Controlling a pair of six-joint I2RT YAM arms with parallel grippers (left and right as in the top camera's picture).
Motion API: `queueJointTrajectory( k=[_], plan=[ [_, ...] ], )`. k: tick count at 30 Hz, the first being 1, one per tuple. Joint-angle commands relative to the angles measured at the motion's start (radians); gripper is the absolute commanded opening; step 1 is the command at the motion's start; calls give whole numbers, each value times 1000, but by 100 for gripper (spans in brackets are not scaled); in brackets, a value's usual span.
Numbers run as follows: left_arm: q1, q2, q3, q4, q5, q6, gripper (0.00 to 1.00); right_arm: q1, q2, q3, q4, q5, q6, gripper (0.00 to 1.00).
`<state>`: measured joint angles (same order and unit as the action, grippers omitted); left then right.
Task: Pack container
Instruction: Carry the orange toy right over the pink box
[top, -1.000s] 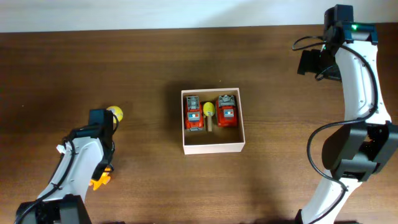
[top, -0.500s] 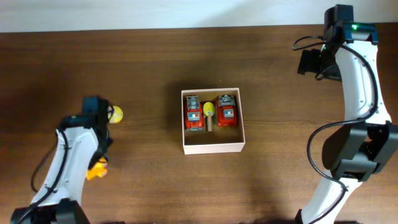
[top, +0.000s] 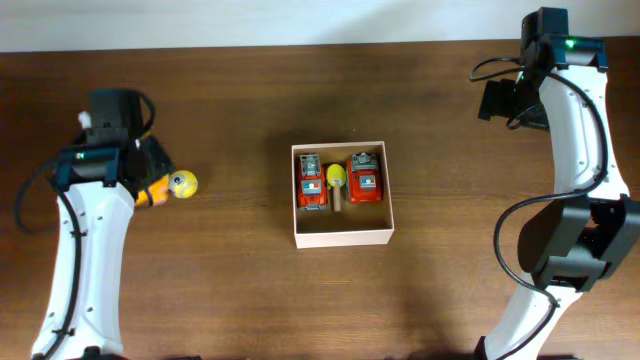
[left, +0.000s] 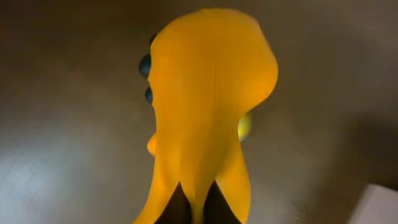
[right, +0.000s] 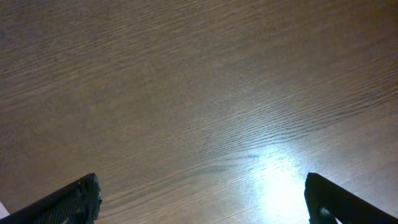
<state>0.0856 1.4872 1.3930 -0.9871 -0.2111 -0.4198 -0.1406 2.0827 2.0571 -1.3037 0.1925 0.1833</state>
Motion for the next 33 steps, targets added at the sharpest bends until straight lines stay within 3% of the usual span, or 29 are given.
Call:
queueJointTrajectory(
  k=[1, 8, 16, 24, 33],
  plan=[
    [-37, -1, 45, 89, 180, 176, 2, 3, 4, -4, 3, -1, 4, 99],
    [-200, -1, 45, 389, 234, 458, 2, 3, 4, -4, 3, -1, 4, 99],
    [-401, 0, 45, 554, 235, 505, 2, 3, 4, -4, 3, -1, 4, 99],
    [-547, 6, 45, 477, 279, 597, 2, 3, 4, -4, 3, -1, 4, 99],
    [-665, 52, 44, 253, 288, 766, 2, 3, 4, -4, 3, -1, 4, 99]
  ],
)
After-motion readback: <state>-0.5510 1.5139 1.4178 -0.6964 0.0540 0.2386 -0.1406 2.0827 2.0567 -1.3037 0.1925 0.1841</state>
